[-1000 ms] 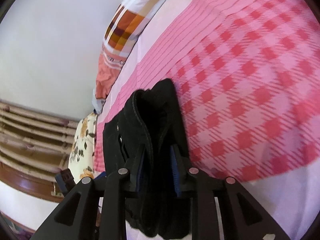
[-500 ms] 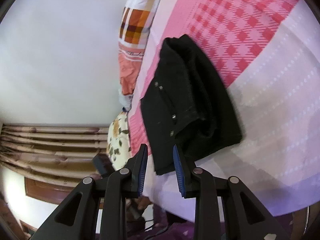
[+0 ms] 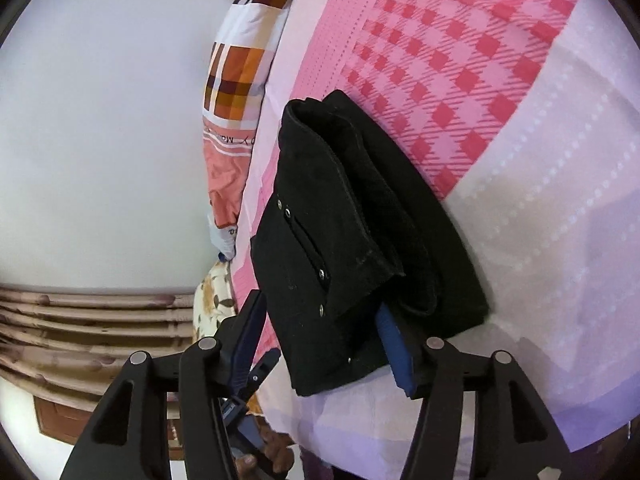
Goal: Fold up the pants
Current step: 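Grasp the trouser edge again with the right gripper and tuck it in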
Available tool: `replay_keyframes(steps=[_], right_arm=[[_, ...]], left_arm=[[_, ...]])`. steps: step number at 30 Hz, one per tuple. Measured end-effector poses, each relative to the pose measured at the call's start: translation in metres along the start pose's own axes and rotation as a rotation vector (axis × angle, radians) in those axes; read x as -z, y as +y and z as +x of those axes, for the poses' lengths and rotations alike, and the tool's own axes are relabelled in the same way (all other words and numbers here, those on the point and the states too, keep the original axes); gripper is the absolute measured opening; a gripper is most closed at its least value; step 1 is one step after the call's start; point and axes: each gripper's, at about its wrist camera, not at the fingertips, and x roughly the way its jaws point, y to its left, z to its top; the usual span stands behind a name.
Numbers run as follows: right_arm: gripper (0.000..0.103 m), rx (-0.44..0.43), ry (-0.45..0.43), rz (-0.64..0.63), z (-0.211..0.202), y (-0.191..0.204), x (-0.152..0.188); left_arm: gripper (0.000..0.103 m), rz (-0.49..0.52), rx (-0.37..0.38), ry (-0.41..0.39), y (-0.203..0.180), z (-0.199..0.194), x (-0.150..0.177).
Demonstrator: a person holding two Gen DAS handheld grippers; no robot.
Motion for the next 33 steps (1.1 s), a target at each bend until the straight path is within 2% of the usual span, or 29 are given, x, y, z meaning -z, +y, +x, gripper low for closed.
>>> replay_keyframes(steps=[1, 2, 5, 8, 11, 14, 16, 18, 25, 29, 33], right_arm=[[0.028, 0.034, -0.008, -0.043, 0.002, 0.006, 0.000], [0.015, 0.068, -0.008, -0.090, 0.004, 0.011, 0.000], [0.015, 0.026, -0.013, -0.085, 0.000, 0.013, -0.001], [0.014, -0.030, -0.008, -0.131, -0.015, 0.034, 0.005], [0.014, -0.019, 0.014, -0.155, -0.022, 0.040, 0.012], [0.013, 0.044, 0.039, -0.071, -0.016, 0.004, 0.011], [0.012, 0.034, 0.044, -0.007, -0.012, -0.016, 0.009], [0.012, 0.048, 0.038, -0.044, -0.012, -0.008, 0.009], [0.012, 0.072, 0.050, -0.072, -0.004, -0.058, 0.000], [0.012, 0.018, 0.060, -0.009, -0.001, -0.089, -0.004], [0.015, 0.005, 0.062, -0.012, 0.004, -0.108, -0.006]], left_arm=[[0.077, -0.004, 0.000, 0.002, 0.001, 0.000, 0.000], [0.077, -0.008, 0.000, -0.003, 0.001, -0.001, 0.001], [0.077, -0.017, -0.003, -0.012, 0.004, -0.005, 0.002], [0.077, -0.024, -0.010, -0.017, 0.008, -0.011, 0.000], [0.077, -0.026, -0.017, -0.030, 0.011, -0.020, 0.000], [0.077, -0.031, -0.021, -0.033, 0.014, -0.023, 0.001], [0.077, -0.034, -0.024, -0.022, 0.014, -0.020, 0.002], [0.077, -0.033, -0.033, -0.007, 0.014, -0.016, 0.002], [0.077, -0.027, -0.037, -0.012, 0.014, -0.014, 0.003], [0.077, -0.046, -0.034, -0.011, 0.019, -0.011, 0.003], [0.077, -0.051, -0.031, -0.006, 0.021, -0.010, 0.006]])
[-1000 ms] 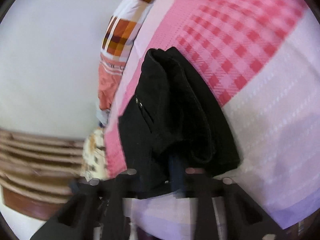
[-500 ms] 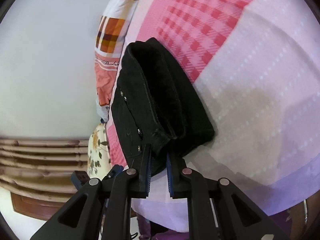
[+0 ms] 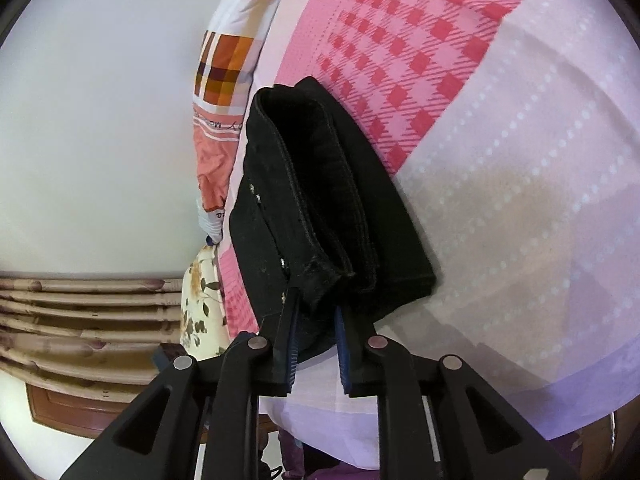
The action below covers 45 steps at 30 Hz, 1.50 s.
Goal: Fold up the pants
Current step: 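Grasp the trouser edge again with the right gripper and tuck it in, then open the right gripper and release the folded trousers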
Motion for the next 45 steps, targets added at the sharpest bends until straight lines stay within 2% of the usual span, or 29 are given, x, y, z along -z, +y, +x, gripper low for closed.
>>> replay_keyframes(steps=[6, 8, 10, 13, 17, 19, 20, 23, 25, 26, 31, 33, 36, 38, 41, 42, 44, 45], right_arm=[[0.018, -0.059, -0.007, 0.085, -0.016, -0.043, -0.004], [0.024, -0.037, -0.044, 0.077, -0.030, -0.047, -0.005], [0.038, -0.018, -0.103, 0.072, -0.047, -0.055, -0.011], [0.042, -0.026, -0.136, 0.068, -0.057, -0.065, -0.023], [0.053, 0.048, -0.102, -0.066, -0.039, -0.051, -0.036], [0.064, 0.066, -0.077, -0.118, -0.024, -0.045, -0.042], [0.065, 0.079, -0.070, -0.150, -0.017, -0.040, -0.044], [0.070, 0.164, -0.073, -0.262, -0.003, -0.021, -0.054], [0.080, 0.174, -0.070, -0.312, 0.004, -0.014, -0.064], [0.082, 0.187, -0.071, -0.327, 0.007, -0.006, -0.066], [0.082, 0.201, -0.049, -0.339, 0.041, -0.035, -0.102], [0.082, 0.159, -0.024, -0.325, 0.048, -0.033, -0.110], [0.082, 0.123, -0.018, -0.323, 0.039, -0.008, -0.096], [0.083, 0.115, 0.034, -0.361, 0.046, 0.015, -0.085], [0.081, 0.120, 0.076, -0.421, 0.058, 0.027, -0.079], [0.081, 0.093, 0.099, -0.438, 0.064, 0.029, -0.078], [0.073, 0.045, 0.121, -0.457, 0.066, 0.033, -0.076], [0.066, 0.034, 0.133, -0.474, 0.070, 0.034, -0.076]], left_arm=[[0.077, 0.018, 0.009, 0.003, -0.008, 0.000, 0.001], [0.077, 0.034, 0.008, 0.000, -0.012, -0.001, 0.000], [0.077, 0.048, 0.003, -0.009, -0.015, -0.002, -0.001], [0.077, 0.046, 0.013, -0.012, -0.016, -0.001, -0.005], [0.077, 0.039, 0.018, -0.013, -0.016, 0.002, -0.009], [0.077, 0.040, 0.024, -0.020, -0.017, 0.003, -0.011], [0.077, 0.041, 0.022, -0.025, -0.017, 0.003, -0.012], [0.077, 0.037, 0.025, -0.028, -0.017, 0.006, -0.016], [0.077, 0.034, 0.031, -0.031, -0.016, 0.008, -0.019], [0.077, 0.033, 0.034, -0.032, -0.016, 0.009, -0.021], [0.077, 0.065, 0.036, -0.033, -0.019, 0.018, -0.030], [0.077, 0.082, 0.035, -0.023, -0.020, 0.024, -0.032], [0.077, 0.077, 0.040, -0.006, -0.017, 0.032, -0.035], [0.077, 0.053, 0.065, 0.001, -0.013, 0.035, -0.037], [0.077, 0.041, 0.086, 0.007, -0.009, 0.040, -0.039], [0.077, 0.042, 0.089, 0.011, -0.008, 0.041, -0.040], [0.077, 0.049, 0.097, 0.019, -0.008, 0.043, -0.041], [0.077, 0.058, 0.103, 0.022, -0.009, 0.044, -0.041]])
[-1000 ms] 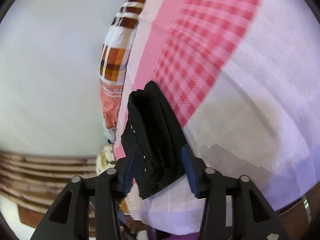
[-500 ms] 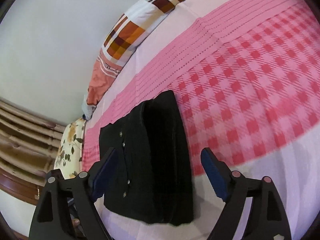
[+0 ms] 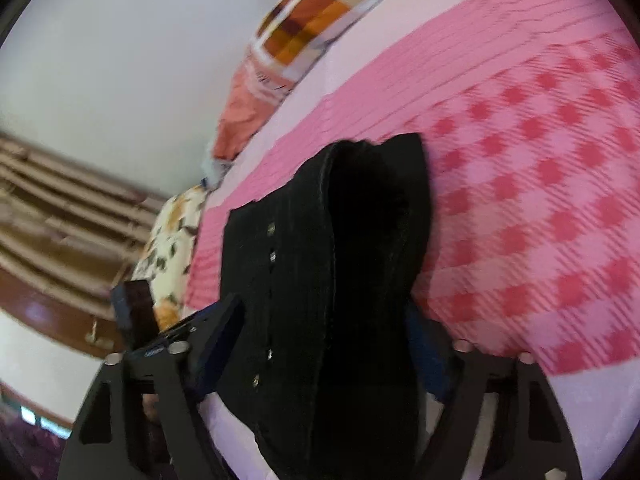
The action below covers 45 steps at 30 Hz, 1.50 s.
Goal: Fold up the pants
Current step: 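Grasp the folded trousers edge with the right gripper while the left gripper grasps beside it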
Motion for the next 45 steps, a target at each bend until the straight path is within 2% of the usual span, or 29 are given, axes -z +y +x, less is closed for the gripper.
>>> replay_keyframes(steps=[2, 3, 4, 9, 13, 18, 24, 29, 39, 40, 41, 43, 45], right_arm=[[0.054, 0.018, 0.013, -0.032, -0.001, -0.001, -0.001], [0.042, 0.029, 0.021, -0.039, -0.002, -0.005, -0.002], [0.037, 0.021, 0.026, -0.036, -0.004, -0.007, -0.003], [0.039, 0.011, 0.086, 0.008, -0.006, -0.010, -0.013], [0.038, -0.032, 0.108, 0.021, -0.008, -0.017, -0.016], [0.040, -0.010, 0.116, 0.048, -0.009, -0.019, -0.014], [0.041, 0.002, 0.119, 0.033, -0.008, -0.015, -0.014], [0.047, 0.035, 0.127, -0.048, -0.003, -0.004, -0.016], [0.032, 0.078, 0.136, -0.105, -0.002, 0.003, -0.016], [0.032, 0.073, 0.134, -0.099, -0.002, 0.003, -0.015], [0.031, 0.066, 0.130, -0.092, -0.003, 0.002, -0.015], [0.031, 0.049, 0.125, -0.077, -0.003, 0.000, -0.014], [0.031, 0.027, 0.115, -0.060, -0.003, -0.003, -0.012]], left_arm=[[0.077, 0.021, 0.005, 0.003, -0.003, 0.002, -0.001], [0.077, 0.033, 0.006, 0.007, -0.005, 0.003, -0.001], [0.078, 0.041, 0.007, 0.013, -0.005, 0.006, -0.002], [0.080, 0.062, 0.010, 0.014, -0.007, 0.009, -0.004], [0.081, 0.085, 0.002, 0.005, -0.012, 0.011, -0.006], [0.083, 0.117, -0.019, -0.004, -0.017, 0.015, -0.008], [0.086, 0.140, -0.042, -0.009, -0.021, 0.017, -0.007], [0.089, 0.164, -0.058, -0.009, -0.024, 0.021, -0.008], [0.093, 0.243, -0.043, 0.022, -0.038, 0.036, -0.010], [0.089, 0.248, -0.044, 0.022, -0.040, 0.037, -0.010], [0.079, 0.251, -0.035, 0.020, -0.042, 0.038, -0.009], [0.072, 0.268, -0.054, 0.012, -0.049, 0.037, -0.008], [0.058, 0.278, -0.069, 0.002, -0.054, 0.034, -0.009]])
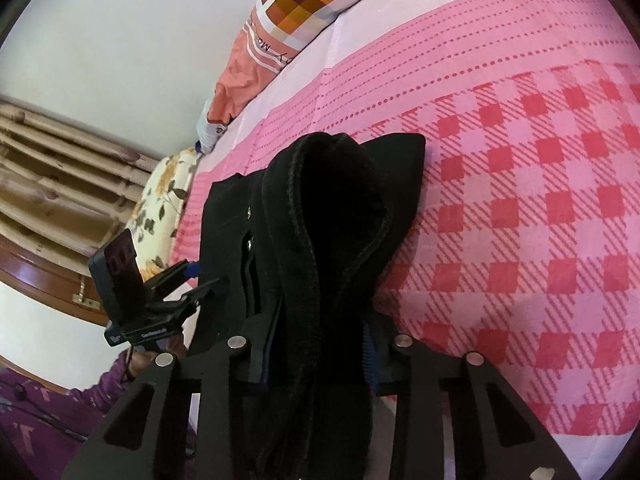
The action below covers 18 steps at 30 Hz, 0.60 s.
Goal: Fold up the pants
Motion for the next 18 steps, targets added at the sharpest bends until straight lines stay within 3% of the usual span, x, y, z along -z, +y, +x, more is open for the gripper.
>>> replay_keyframes(steps=[1, 4, 13, 18], right_arm=[[0.031, -0.017, -0.008, 0.011, 0.000, -0.002, 0.001], [0.031, -0.054, -0.029, 0.039, -0.001, -0.008, 0.003], [0.029, -0.122, -0.074, 0.082, -0.008, -0.010, 0.008], [0.029, -0.097, -0.067, 0.056, -0.008, -0.009, 0.010]], left_arm=[[0.043, -0.010, 0.003, -0.006, 0.000, -0.003, -0.001], [0.032, -0.033, 0.002, -0.020, 0.003, -0.011, -0.005], [0.025, -0.008, -0.037, -0.064, -0.008, -0.027, -0.004], [0.027, -0.010, -0.036, -0.041, -0.006, -0.021, -0.006]])
